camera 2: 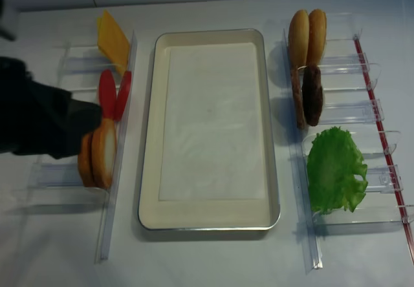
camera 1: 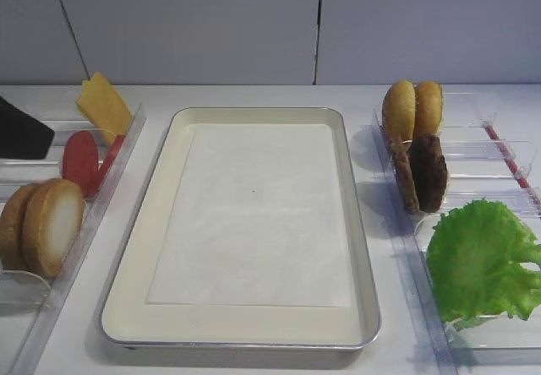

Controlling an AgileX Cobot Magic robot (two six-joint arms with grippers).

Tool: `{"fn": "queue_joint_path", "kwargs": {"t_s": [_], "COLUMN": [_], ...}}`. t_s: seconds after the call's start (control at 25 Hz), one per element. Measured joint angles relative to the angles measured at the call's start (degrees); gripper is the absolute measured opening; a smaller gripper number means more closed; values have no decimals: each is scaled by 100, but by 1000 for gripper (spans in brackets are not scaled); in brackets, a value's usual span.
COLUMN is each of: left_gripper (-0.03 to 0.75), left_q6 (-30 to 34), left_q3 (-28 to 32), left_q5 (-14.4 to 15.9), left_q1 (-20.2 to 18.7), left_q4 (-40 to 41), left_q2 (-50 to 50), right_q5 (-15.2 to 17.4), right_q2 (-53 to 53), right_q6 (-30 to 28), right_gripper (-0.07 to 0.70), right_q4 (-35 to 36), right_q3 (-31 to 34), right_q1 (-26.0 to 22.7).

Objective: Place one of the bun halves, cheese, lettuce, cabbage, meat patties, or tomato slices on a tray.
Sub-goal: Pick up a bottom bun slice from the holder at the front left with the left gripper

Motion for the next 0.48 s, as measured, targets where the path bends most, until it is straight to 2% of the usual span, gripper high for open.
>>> {"fn": "queue_joint_path", "kwargs": {"t_s": [0.12,0.24,0.32,0.4,0.48], "left_gripper": [412,412,412,412,412], "left_q6": [-971,-2357,-3230,-3879,-4297], "left_q3": [-10,-23,-95,-217,-367], "left_q5": [-52,-101,-189,-232,-209], "left_q1": [-829,-1712,-2180,-2441,-2532], "left_q4": [1133,2433,2998,3413,3612], "left_q2": [204,404,616,863,1171], "right_q5": [0,0,0,0,0], "right_q2": [0,0,0,0,0], "right_q6": [0,0,0,0,0], "right_gripper": [450,451,451,451,451], "right_q4": [0,0,0,0,0], "right_q3": [0,0,0,0,0], "right_q1": [0,0,0,0,0]}}
